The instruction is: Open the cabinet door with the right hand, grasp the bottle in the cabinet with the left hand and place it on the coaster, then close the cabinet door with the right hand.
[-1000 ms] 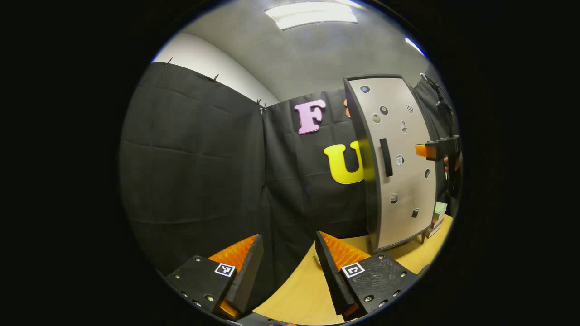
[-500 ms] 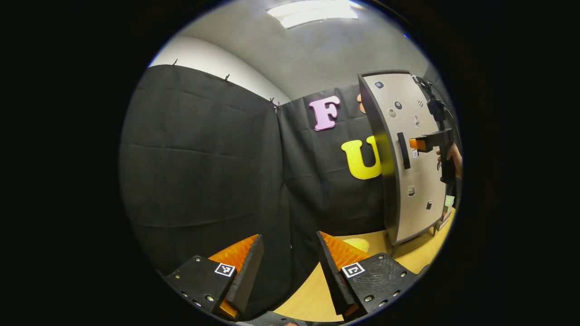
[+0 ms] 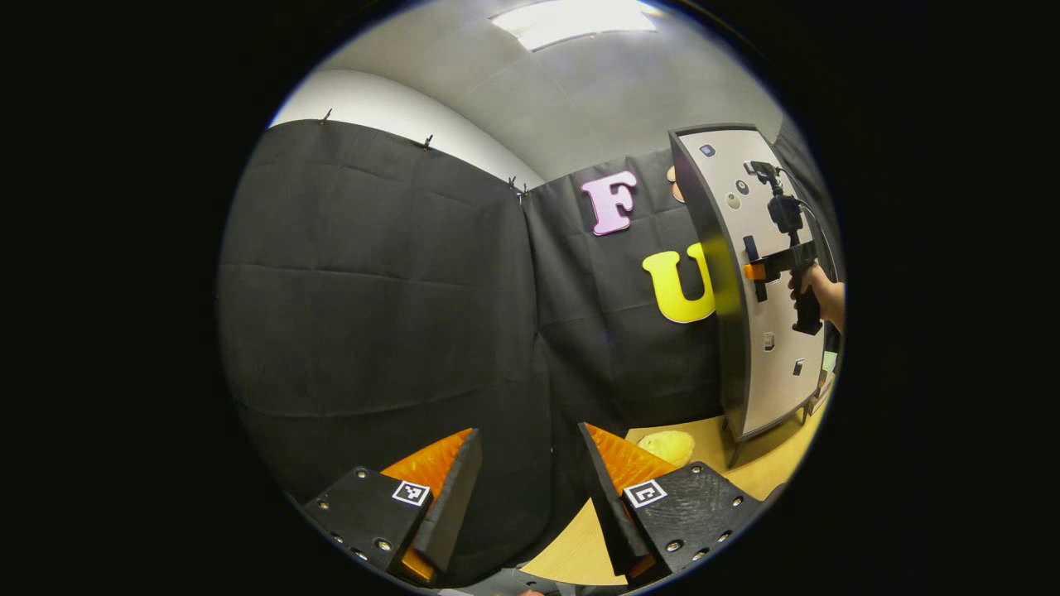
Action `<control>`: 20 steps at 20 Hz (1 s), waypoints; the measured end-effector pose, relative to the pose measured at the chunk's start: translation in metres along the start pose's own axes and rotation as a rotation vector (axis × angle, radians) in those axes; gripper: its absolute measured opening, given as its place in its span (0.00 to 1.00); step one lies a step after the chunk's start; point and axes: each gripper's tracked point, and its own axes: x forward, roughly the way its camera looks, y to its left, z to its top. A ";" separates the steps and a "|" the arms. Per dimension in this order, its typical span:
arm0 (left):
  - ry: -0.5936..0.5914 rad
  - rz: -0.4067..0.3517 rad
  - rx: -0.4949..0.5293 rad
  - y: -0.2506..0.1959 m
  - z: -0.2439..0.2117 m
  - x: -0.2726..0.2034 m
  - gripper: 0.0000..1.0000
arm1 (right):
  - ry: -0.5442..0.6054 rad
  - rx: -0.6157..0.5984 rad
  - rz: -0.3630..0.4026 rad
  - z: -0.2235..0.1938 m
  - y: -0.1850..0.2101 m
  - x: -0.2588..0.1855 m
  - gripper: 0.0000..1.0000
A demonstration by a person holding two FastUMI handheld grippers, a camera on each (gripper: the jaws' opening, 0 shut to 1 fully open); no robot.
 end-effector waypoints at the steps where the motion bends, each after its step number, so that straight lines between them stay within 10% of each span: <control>1: 0.002 0.006 -0.007 0.002 0.000 0.000 0.65 | 0.018 0.007 -0.004 -0.003 -0.001 0.005 0.66; 3: 0.007 0.015 -0.017 0.005 -0.003 0.002 0.65 | 0.049 0.029 -0.008 -0.007 0.000 0.008 0.66; 5: 0.011 0.019 -0.019 0.004 -0.004 0.002 0.65 | 0.055 0.055 -0.015 -0.006 0.000 0.009 0.38; 10: -0.002 0.004 -0.032 -0.004 0.001 0.005 0.65 | 0.092 0.046 -0.004 -0.008 0.000 0.006 0.18; 20: -0.047 -0.096 -0.038 -0.053 0.013 0.010 0.67 | 0.094 0.060 0.102 -0.007 -0.005 -0.015 0.17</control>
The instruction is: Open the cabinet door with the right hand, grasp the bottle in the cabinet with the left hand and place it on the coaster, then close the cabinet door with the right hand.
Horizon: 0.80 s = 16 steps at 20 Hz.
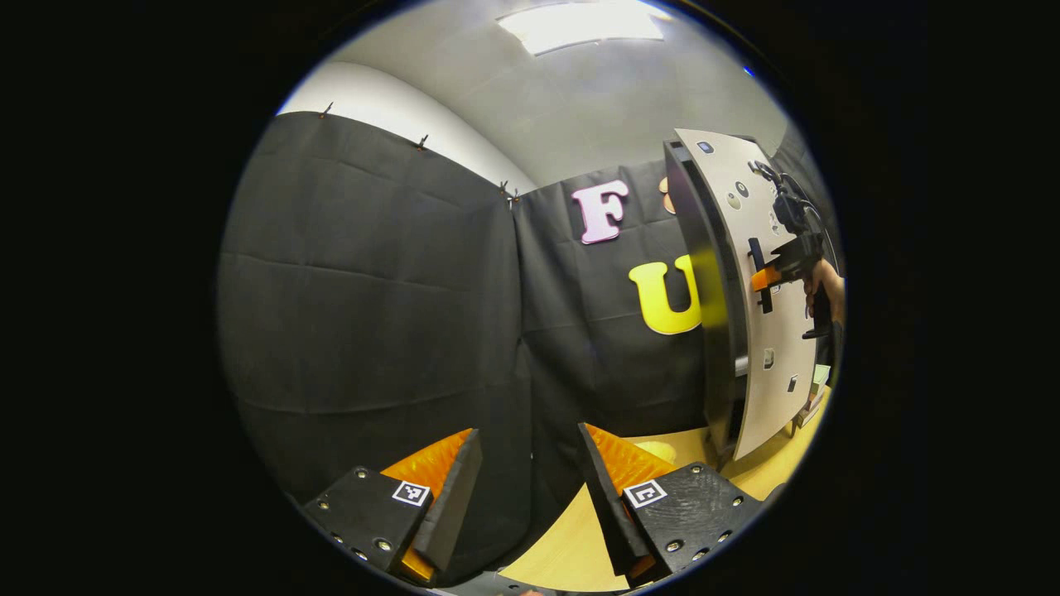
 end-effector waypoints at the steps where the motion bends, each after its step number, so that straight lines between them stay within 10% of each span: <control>1: -0.002 -0.016 -0.003 -0.007 0.000 0.002 0.67 | -0.001 -0.005 0.005 0.000 0.000 -0.001 0.18; 16: -0.036 -0.205 -0.035 -0.102 0.011 0.037 0.67 | 0.006 -0.014 0.037 0.000 -0.015 -0.015 0.17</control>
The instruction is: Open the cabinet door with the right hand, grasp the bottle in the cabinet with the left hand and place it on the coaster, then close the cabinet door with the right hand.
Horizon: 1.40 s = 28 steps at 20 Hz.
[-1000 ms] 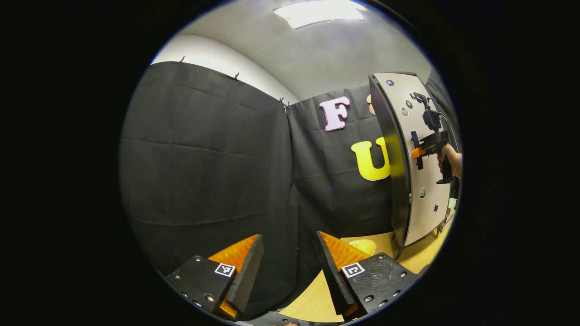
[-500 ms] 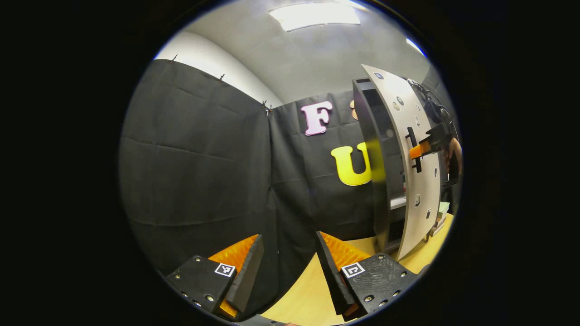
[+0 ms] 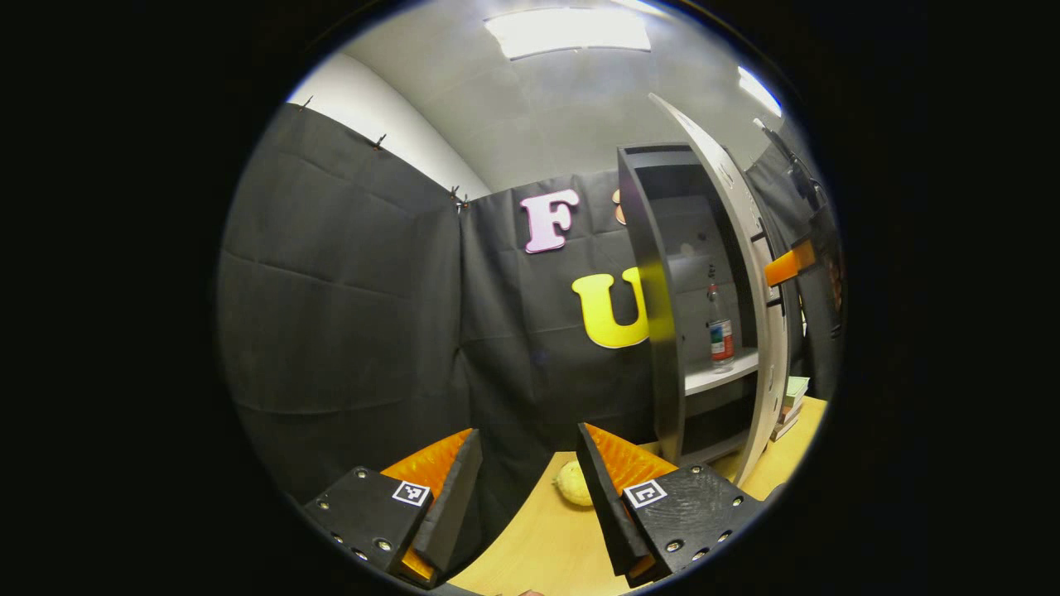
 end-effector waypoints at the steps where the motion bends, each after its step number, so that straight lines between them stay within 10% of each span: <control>1: -0.002 -0.018 -0.002 -0.008 0.001 0.003 0.67 | 0.001 -0.007 -0.002 -0.001 0.000 -0.002 0.17; 13: -0.043 -0.225 -0.069 -0.145 0.031 0.005 0.65 | 0.028 -0.044 -0.078 -0.004 -0.028 -0.029 0.17; 28: -0.037 -0.208 -0.048 -0.264 0.066 -0.056 0.67 | -0.008 -0.036 -0.079 -0.001 -0.059 -0.040 0.16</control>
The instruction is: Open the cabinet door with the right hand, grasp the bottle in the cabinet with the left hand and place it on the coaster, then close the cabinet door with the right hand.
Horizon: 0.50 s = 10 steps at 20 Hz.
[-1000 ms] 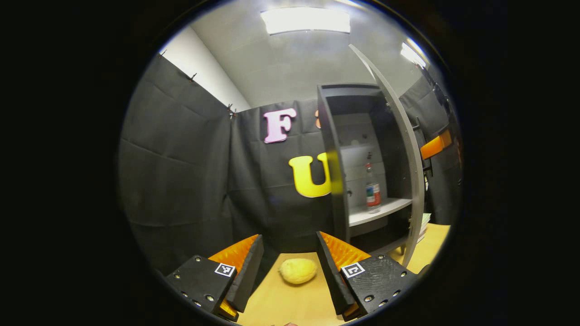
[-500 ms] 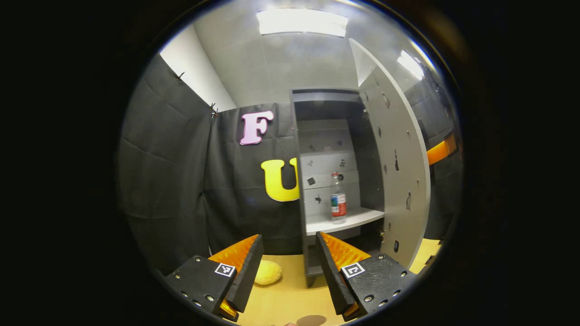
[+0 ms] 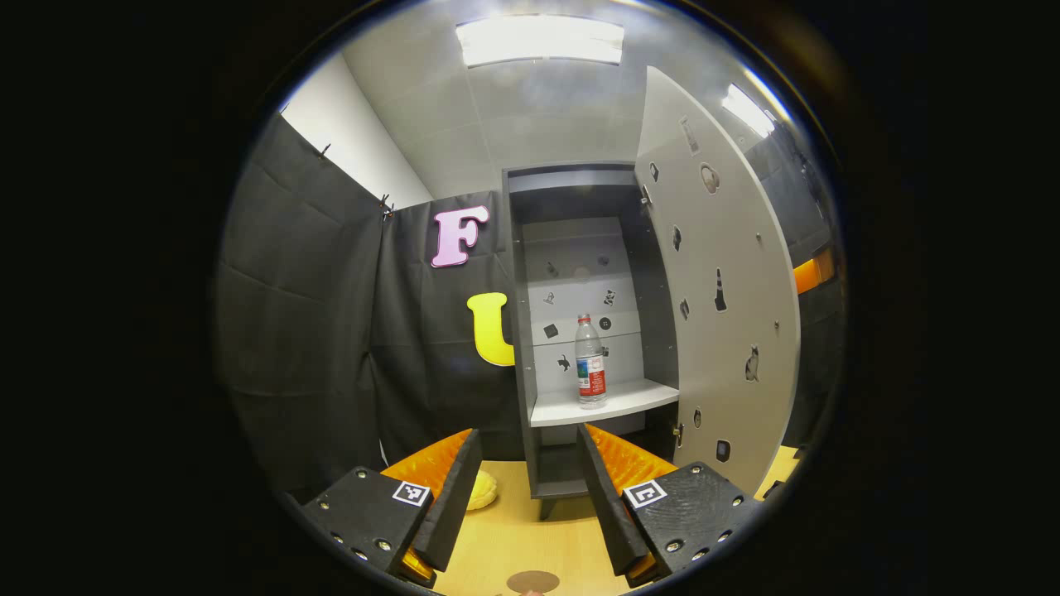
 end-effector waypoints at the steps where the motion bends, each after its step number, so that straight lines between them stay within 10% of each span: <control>1: -0.001 0.003 0.004 -0.005 0.002 -0.001 0.67 | -0.003 -0.004 -0.009 0.000 -0.003 0.000 0.16; 10: -0.018 0.015 -0.014 -0.045 0.028 0.021 0.67 | -0.008 0.107 0.125 -0.009 -0.006 -0.030 0.18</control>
